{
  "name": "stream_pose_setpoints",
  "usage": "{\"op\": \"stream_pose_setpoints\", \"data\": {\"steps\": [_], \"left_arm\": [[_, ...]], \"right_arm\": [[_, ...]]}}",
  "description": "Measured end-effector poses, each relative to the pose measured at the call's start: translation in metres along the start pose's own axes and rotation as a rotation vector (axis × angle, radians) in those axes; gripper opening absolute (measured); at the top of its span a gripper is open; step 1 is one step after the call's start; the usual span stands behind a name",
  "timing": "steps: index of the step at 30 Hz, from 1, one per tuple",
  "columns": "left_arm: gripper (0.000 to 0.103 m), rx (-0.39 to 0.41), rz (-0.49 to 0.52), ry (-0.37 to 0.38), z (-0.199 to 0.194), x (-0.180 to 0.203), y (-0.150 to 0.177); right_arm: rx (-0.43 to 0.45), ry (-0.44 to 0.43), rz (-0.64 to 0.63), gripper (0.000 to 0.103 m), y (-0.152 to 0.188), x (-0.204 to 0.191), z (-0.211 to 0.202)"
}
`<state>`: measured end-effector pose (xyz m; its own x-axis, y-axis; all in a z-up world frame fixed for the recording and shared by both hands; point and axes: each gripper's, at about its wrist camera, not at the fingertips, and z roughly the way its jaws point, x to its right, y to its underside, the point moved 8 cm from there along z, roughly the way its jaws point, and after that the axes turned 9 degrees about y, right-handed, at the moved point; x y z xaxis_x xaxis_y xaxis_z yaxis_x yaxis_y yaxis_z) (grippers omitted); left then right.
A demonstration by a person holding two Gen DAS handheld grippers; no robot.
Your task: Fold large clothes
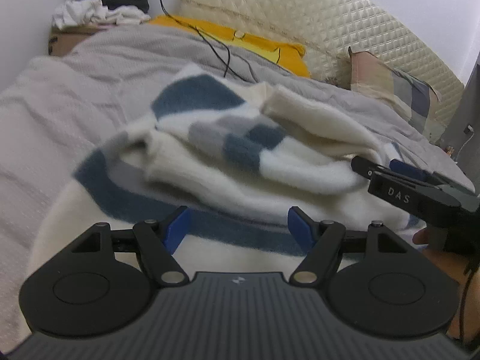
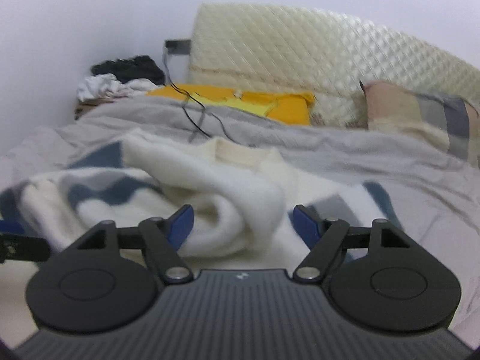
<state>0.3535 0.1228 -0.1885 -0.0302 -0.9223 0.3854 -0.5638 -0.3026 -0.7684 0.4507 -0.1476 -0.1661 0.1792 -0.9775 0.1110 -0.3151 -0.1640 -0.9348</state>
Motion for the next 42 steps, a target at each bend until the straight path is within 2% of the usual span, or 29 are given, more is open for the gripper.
{"op": "stream_pose_setpoints", "data": {"steps": [1, 3, 6, 10, 16, 21, 23, 27, 31, 34, 37, 40, 42], "left_arm": [[0.076, -0.003, 0.0, 0.002, 0.003, -0.001, 0.001], [0.076, -0.006, 0.002, 0.0, 0.006, -0.003, 0.003], [0.076, 0.001, -0.009, -0.003, 0.006, -0.006, 0.002], [0.076, 0.02, -0.031, -0.031, 0.002, -0.014, -0.001], [0.076, 0.035, -0.101, -0.049, -0.001, -0.028, -0.007], [0.076, 0.047, -0.109, -0.064, -0.004, -0.031, -0.009], [0.076, 0.047, -0.116, -0.069, -0.004, -0.031, -0.008], [0.076, 0.048, -0.161, -0.057, 0.0, -0.035, -0.008], [0.076, 0.051, -0.166, -0.065, 0.003, -0.036, -0.009], [0.076, 0.038, -0.151, -0.074, 0.004, -0.036, -0.008], [0.076, 0.031, -0.13, -0.102, -0.002, -0.039, -0.007], [0.076, 0.023, -0.151, -0.133, -0.013, -0.049, -0.008], [0.076, 0.048, -0.182, -0.161, -0.028, -0.059, -0.009]], "right_arm": [[-0.018, -0.005, 0.036, 0.073, 0.003, 0.004, 0.004], [-0.042, 0.001, 0.1, 0.064, 0.007, 0.014, 0.009], [-0.044, 0.031, 0.196, 0.064, 0.009, 0.027, 0.005], [-0.017, 0.129, 0.256, 0.064, 0.011, 0.04, -0.011], [-0.029, 0.186, 0.374, 0.064, 0.024, 0.058, -0.033], [-0.072, 0.204, 0.466, 0.064, 0.031, 0.074, -0.044], [-0.101, 0.237, 0.517, 0.065, 0.039, 0.087, -0.052], [-0.17, 0.24, 0.602, 0.065, 0.056, 0.108, -0.067], [-0.215, 0.277, 0.608, 0.067, 0.065, 0.122, -0.075], [-0.268, 0.266, 0.576, 0.067, 0.075, 0.121, -0.063], [-0.333, 0.212, 0.625, 0.067, 0.084, 0.12, -0.064], [-0.343, 0.162, 0.619, 0.066, 0.078, 0.117, -0.075], [-0.344, 0.131, 0.625, 0.066, 0.076, 0.116, -0.089]]}}
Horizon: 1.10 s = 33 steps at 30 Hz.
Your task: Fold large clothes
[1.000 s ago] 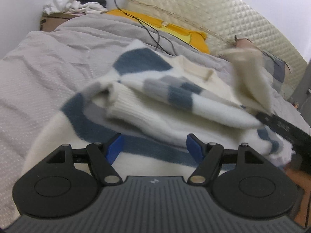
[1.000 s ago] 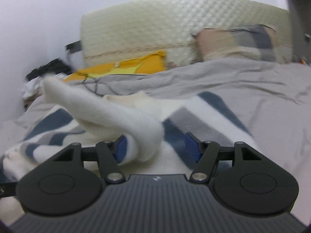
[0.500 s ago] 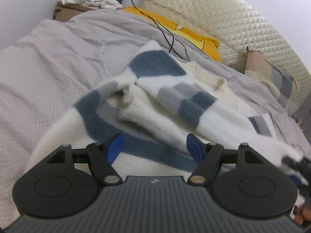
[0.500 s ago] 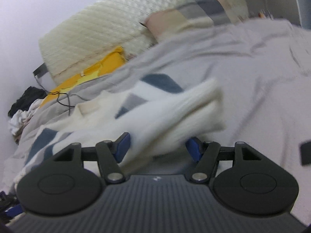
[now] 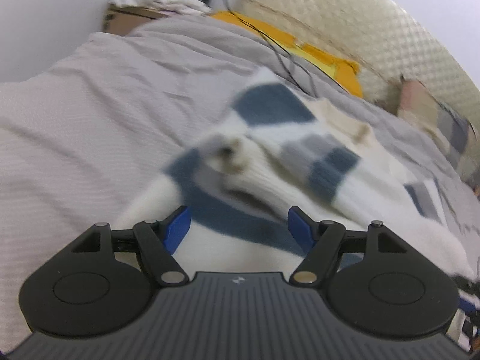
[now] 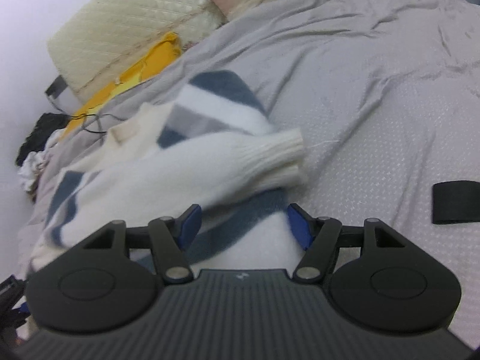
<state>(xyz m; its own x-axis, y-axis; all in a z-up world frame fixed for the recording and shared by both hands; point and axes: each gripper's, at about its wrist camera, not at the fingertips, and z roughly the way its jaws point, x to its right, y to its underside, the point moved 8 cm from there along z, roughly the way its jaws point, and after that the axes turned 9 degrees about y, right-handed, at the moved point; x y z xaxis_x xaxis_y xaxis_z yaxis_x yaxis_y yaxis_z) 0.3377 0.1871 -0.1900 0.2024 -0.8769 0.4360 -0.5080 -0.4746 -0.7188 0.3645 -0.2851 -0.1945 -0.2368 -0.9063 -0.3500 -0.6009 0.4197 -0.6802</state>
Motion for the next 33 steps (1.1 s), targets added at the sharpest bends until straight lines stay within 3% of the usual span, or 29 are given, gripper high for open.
{"op": "stream_pose_setpoints", "data": {"steps": [4, 6, 8, 15, 20, 23, 26, 30, 33], "left_arm": [[0.076, 0.003, -0.034, -0.035, -0.024, -0.016, -0.006], [0.076, -0.051, -0.016, -0.065, -0.03, -0.02, -0.005], [0.076, -0.053, -0.044, -0.066, -0.037, -0.025, -0.005], [0.076, -0.087, -0.13, -0.098, -0.075, -0.044, 0.002], [0.076, -0.094, -0.219, -0.113, -0.109, -0.073, 0.006], [0.076, -0.161, -0.308, -0.133, -0.111, -0.095, 0.019], [0.076, -0.254, -0.445, -0.052, -0.102, -0.102, 0.039], [0.076, -0.32, -0.472, 0.039, -0.093, -0.085, 0.057], [0.076, -0.343, -0.503, 0.173, -0.093, -0.064, 0.065]], "right_arm": [[-0.031, -0.046, 0.012, 0.066, 0.011, 0.006, -0.03], [-0.034, -0.069, 0.019, 0.066, 0.017, 0.009, -0.046], [-0.043, -0.089, 0.024, 0.067, 0.025, 0.015, -0.06], [-0.086, -0.093, 0.089, 0.067, 0.051, 0.04, -0.1], [-0.207, -0.1, 0.202, 0.068, 0.074, 0.061, -0.093], [-0.272, -0.113, 0.245, 0.068, 0.084, 0.064, -0.083], [-0.357, -0.168, 0.281, 0.067, 0.098, 0.058, -0.071], [-0.396, -0.218, 0.317, 0.069, 0.105, 0.055, -0.068], [-0.42, -0.305, 0.396, 0.069, 0.104, 0.054, -0.071]]}}
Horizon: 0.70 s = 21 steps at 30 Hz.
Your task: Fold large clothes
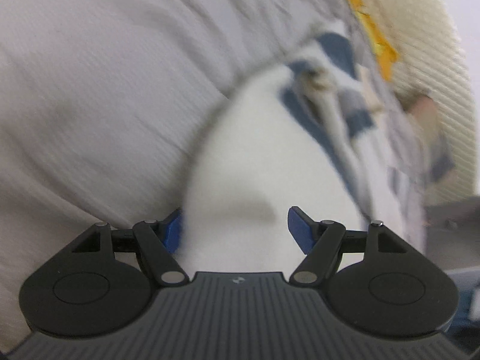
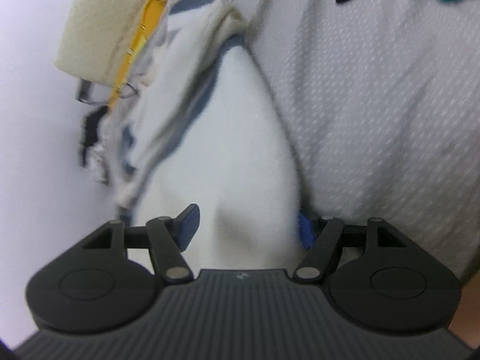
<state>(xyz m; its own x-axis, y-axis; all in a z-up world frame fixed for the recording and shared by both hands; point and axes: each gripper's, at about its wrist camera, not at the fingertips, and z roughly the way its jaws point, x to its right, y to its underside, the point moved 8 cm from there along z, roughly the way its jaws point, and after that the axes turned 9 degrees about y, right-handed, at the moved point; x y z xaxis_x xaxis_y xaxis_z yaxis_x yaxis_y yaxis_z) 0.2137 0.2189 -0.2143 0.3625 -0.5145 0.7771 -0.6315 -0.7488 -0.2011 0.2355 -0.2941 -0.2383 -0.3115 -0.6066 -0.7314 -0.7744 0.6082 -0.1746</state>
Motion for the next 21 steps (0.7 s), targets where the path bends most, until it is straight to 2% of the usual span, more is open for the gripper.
{"op": "stream_pose_setpoints", "data": {"steps": [4, 6, 8, 10, 13, 16, 18, 21], "left_arm": [[0.081, 0.027, 0.048, 0.136, -0.009, 0.028, 0.014], [0.084, 0.031, 0.051, 0.172, -0.013, 0.036, 0.02], [0.084, 0.027, 0.024, 0.177, -0.015, 0.035, 0.026], [0.084, 0.019, 0.002, 0.127, -0.011, 0.03, 0.035], [0.084, -0.016, -0.009, 0.037, -0.004, 0.021, 0.047], [0.084, -0.025, 0.047, -0.083, -0.001, 0.02, 0.062], [0.084, -0.056, 0.081, -0.136, 0.003, 0.02, 0.073], [0.083, -0.056, 0.084, -0.146, 0.001, 0.021, 0.081]], "right_arm": [[-0.02, -0.12, -0.002, 0.069, 0.002, -0.014, -0.01], [-0.024, -0.214, -0.018, 0.069, 0.0, -0.028, -0.019], [-0.028, -0.239, -0.05, 0.069, 0.003, -0.037, -0.023], [-0.036, -0.212, -0.059, 0.069, 0.005, -0.034, -0.023], [-0.065, -0.097, -0.027, 0.069, 0.01, -0.017, -0.009], [-0.077, 0.014, -0.036, 0.068, 0.015, -0.005, 0.002], [-0.072, 0.034, -0.062, 0.067, 0.019, -0.006, 0.003], [-0.087, 0.006, -0.081, 0.066, 0.024, -0.012, 0.001]]}}
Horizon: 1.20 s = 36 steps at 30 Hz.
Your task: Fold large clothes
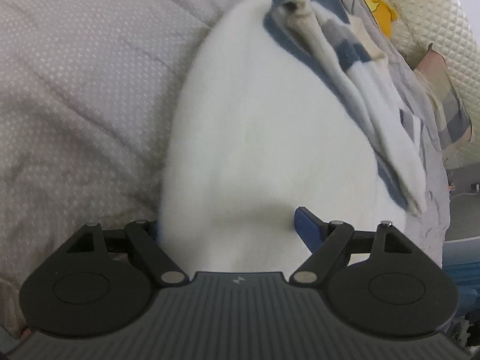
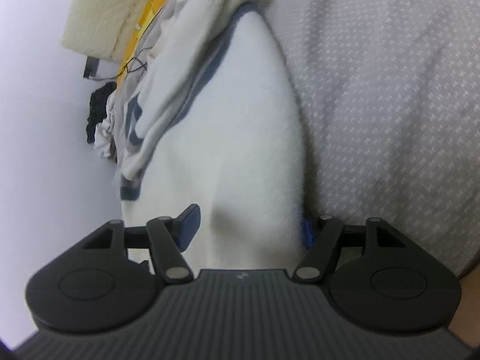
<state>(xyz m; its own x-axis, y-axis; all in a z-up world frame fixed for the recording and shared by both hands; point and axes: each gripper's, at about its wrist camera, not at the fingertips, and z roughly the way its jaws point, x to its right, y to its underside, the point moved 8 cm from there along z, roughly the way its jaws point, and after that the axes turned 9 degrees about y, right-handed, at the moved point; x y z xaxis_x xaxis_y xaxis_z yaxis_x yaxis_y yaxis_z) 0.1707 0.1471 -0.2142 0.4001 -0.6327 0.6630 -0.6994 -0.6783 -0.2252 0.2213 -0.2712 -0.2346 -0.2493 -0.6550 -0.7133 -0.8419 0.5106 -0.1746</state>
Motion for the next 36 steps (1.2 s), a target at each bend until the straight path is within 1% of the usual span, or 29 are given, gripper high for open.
{"op": "stream_pose_setpoints", "data": {"steps": [1, 2, 4, 5, 6, 7, 8, 9, 10, 12, 14, 15, 18, 22, 23, 26, 30, 31, 33, 36], "left_arm": [[0.083, -0.008, -0.01, 0.009, -0.001, 0.0, 0.001], [0.082, -0.014, -0.016, 0.02, -0.001, 0.002, 0.003], [0.076, -0.018, -0.013, 0.044, -0.005, 0.003, 0.006], [0.07, -0.015, -0.014, 0.052, -0.008, 0.004, 0.008], [0.06, -0.011, -0.01, 0.055, -0.012, 0.003, 0.011], [0.055, -0.008, 0.002, 0.054, -0.012, 0.005, 0.012], [0.044, -0.011, 0.013, 0.05, -0.016, 0.004, 0.016], [0.025, -0.009, 0.015, 0.038, -0.018, 0.004, 0.016], [0.021, 0.005, 0.015, 0.033, -0.017, 0.005, 0.015], [0.015, 0.023, 0.025, 0.011, -0.022, 0.007, 0.012], [0.014, 0.05, 0.032, 0.019, -0.031, 0.008, 0.007], [0.014, 0.065, 0.035, 0.036, -0.038, 0.01, 0.005], [0.013, 0.118, 0.042, 0.099, -0.065, 0.017, -0.003], [0.012, 0.157, 0.019, 0.221, -0.109, 0.027, -0.01], [0.012, 0.164, 0.021, 0.253, -0.121, 0.03, -0.011], [0.012, 0.171, 0.022, 0.332, -0.15, 0.048, -0.01], [0.012, 0.201, 0.078, 0.405, -0.192, 0.086, -0.013], [0.012, 0.205, 0.096, 0.418, -0.203, 0.096, -0.011], [0.012, 0.205, 0.148, 0.417, -0.221, 0.111, -0.005], [0.012, 0.177, 0.216, 0.42, -0.248, 0.124, 0.013]], "right_arm": [[-0.003, -0.034, 0.011, 0.064, 0.001, -0.002, 0.0], [0.003, -0.088, 0.025, 0.064, 0.0, -0.004, -0.004], [-0.005, -0.144, 0.005, 0.059, 0.001, -0.013, -0.008], [-0.006, -0.146, -0.008, 0.057, 0.003, -0.015, -0.009], [-0.012, -0.128, -0.019, 0.055, 0.005, -0.014, -0.007], [-0.018, -0.096, -0.022, 0.048, 0.007, -0.013, -0.003], [-0.022, -0.066, -0.021, 0.036, 0.007, -0.008, 0.0], [-0.023, -0.037, -0.022, 0.029, 0.006, -0.005, 0.004], [-0.022, -0.019, -0.024, 0.024, 0.005, -0.003, 0.007], [-0.02, -0.033, -0.007, 0.021, 0.002, -0.001, 0.007], [0.001, -0.072, 0.011, 0.018, -0.005, -0.002, -0.002], [0.013, -0.102, 0.019, 0.017, -0.006, -0.003, -0.007], [0.047, -0.222, 0.02, 0.016, -0.013, -0.015, -0.033], [0.085, -0.373, 0.05, 0.015, -0.02, -0.025, -0.075], [0.089, -0.395, 0.058, 0.015, -0.021, -0.026, -0.085], [0.128, -0.443, 0.038, 0.013, -0.025, -0.033, -0.122], [0.174, -0.485, -0.027, 0.013, -0.02, -0.048, -0.166], [0.18, -0.495, -0.033, 0.013, -0.018, -0.052, -0.175], [0.196, -0.512, -0.053, 0.013, -0.016, -0.056, -0.194], [0.219, -0.535, -0.083, 0.013, -0.009, -0.061, -0.223]]}}
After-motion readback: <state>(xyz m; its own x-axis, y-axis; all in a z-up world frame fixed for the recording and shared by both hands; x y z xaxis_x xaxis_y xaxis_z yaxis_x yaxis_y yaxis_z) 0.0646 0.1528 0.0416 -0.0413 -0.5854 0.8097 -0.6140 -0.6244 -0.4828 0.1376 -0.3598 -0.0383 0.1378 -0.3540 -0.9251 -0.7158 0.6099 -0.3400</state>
